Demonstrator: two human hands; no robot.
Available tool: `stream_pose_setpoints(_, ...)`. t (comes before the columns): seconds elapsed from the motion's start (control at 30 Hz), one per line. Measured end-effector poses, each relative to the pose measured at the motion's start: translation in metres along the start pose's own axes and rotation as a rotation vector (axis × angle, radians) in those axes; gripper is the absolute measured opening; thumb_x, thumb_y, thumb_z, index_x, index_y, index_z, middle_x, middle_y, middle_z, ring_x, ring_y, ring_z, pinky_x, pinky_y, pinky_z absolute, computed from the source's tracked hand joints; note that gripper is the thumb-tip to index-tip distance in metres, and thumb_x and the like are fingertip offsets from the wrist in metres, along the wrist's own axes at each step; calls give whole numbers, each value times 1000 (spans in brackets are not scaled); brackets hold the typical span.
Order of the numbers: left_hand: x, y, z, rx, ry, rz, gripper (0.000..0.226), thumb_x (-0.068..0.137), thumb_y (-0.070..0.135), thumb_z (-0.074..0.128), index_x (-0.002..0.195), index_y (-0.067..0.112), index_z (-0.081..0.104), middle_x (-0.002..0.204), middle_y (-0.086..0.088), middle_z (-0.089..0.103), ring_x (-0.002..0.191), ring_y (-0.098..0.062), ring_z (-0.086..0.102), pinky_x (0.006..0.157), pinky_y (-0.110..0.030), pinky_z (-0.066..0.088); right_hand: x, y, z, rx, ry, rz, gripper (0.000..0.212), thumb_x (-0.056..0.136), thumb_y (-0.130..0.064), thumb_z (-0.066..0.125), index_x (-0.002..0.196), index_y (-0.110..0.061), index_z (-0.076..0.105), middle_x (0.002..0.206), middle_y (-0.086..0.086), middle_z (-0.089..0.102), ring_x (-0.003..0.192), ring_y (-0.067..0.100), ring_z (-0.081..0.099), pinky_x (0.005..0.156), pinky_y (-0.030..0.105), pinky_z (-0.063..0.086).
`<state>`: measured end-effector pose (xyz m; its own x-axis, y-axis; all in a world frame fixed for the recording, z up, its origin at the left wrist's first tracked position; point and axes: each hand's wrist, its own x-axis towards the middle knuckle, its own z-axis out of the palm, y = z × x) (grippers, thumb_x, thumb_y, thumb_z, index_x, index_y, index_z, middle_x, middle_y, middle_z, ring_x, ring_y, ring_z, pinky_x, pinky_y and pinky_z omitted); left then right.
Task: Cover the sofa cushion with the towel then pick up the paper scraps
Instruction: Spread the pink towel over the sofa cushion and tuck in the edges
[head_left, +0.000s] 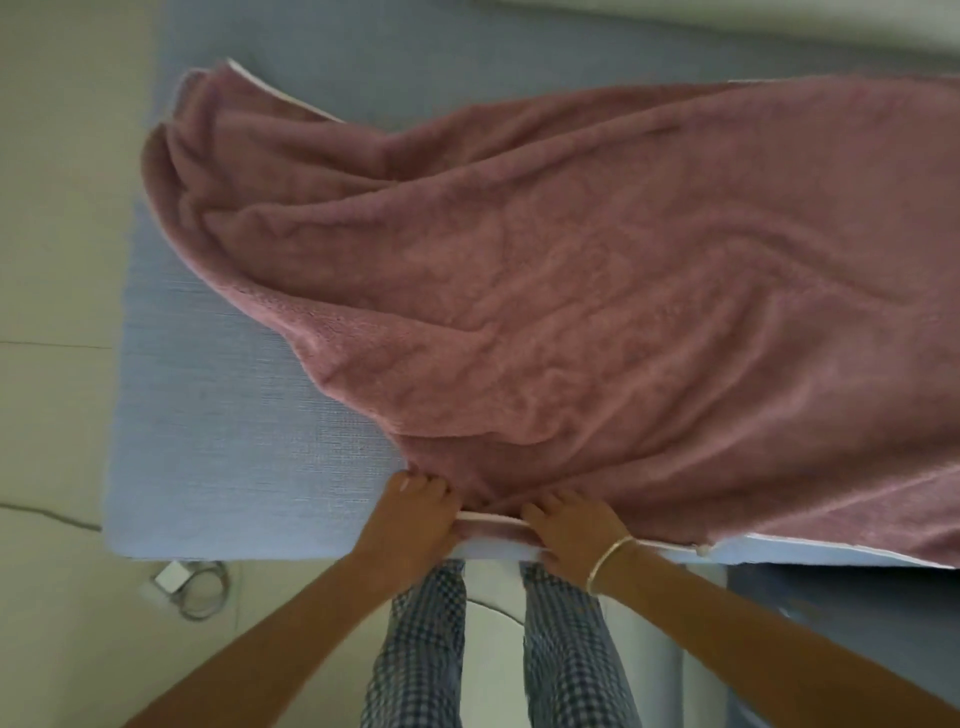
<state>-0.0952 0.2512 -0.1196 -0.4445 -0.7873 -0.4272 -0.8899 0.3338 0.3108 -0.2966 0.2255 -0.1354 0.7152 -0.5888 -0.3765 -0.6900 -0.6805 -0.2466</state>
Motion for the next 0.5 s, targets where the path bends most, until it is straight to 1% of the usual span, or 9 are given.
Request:
stream_pose_setpoints(0.07,7,-14,-13,-136,108,-74,19,62,39,59,55,21,56,46,5,60,42,-11,59,47,-15,44,29,-22,-17,32,101,14,52,36,-55,76,74,-22,63,55,-4,63,45,14,62,36,17,44)
stream_pose_setpoints(0.1,8,-17,-18,-181,139,-92,21,69,33,49,60,17,58,51,2,63,45,-14,61,46,-16,42,42,-32,-27,98,127,33,46,52,-51,70,81,-18,60,61,-2,65,51,18,65,40,20,47)
stream_pose_setpoints(0.13,7,-19,-18,-251,160,-106,23,76,29,46,72,12,60,63,-1,68,56,-18,65,50,-20,44,54,-40,-38,180,112,57,42,65,-44,66,92,-13,58,75,4,69,65,24,68,50,26,51)
stream_pose_setpoints(0.2,0,-24,-17,-442,67,-183,36,87,36,40,101,8,57,97,-8,66,91,-24,62,70,-30,44,70,-51,-58,313,-121,104,43,82,-35,60,114,-7,49,108,12,65,99,28,63,77,35,49)
stream_pose_setpoints(0.27,-8,-29,-10,-524,21,-188,50,87,52,34,106,11,55,107,-6,59,104,-20,51,75,-26,36,68,-49,-71,321,-238,97,46,87,-42,50,116,-7,46,114,12,62,105,27,60,81,36,45)
stream_pose_setpoints(0.33,-12,-34,-6,-524,-40,-175,41,91,47,42,106,11,54,110,-5,54,108,-17,45,76,-23,33,60,-45,-80,279,-178,35,52,81,-54,35,105,-10,49,95,11,68,87,24,66,64,33,43)
stream_pose_setpoints(0.4,-12,-33,-3,-421,-7,-112,28,91,34,44,108,15,55,111,-3,55,108,-18,47,82,-27,38,50,-37,-79,143,-23,-41,34,75,-52,37,85,-20,43,58,-1,65,50,14,64,41,21,31)
stream_pose_setpoints(0.43,-11,-33,-3,-350,57,-91,24,87,29,43,102,18,59,104,0,59,102,-17,52,81,-28,41,46,-34,-82,119,34,-28,28,76,-49,39,79,-21,37,45,-4,59,36,9,56,33,18,25)
stream_pose_setpoints(0.5,-9,-35,-4,-302,194,-83,23,74,29,40,83,24,61,81,6,63,82,-13,55,77,-25,40,39,-31,-87,82,104,-36,28,88,-48,32,76,-23,35,38,-8,53,28,6,49,26,17,28)
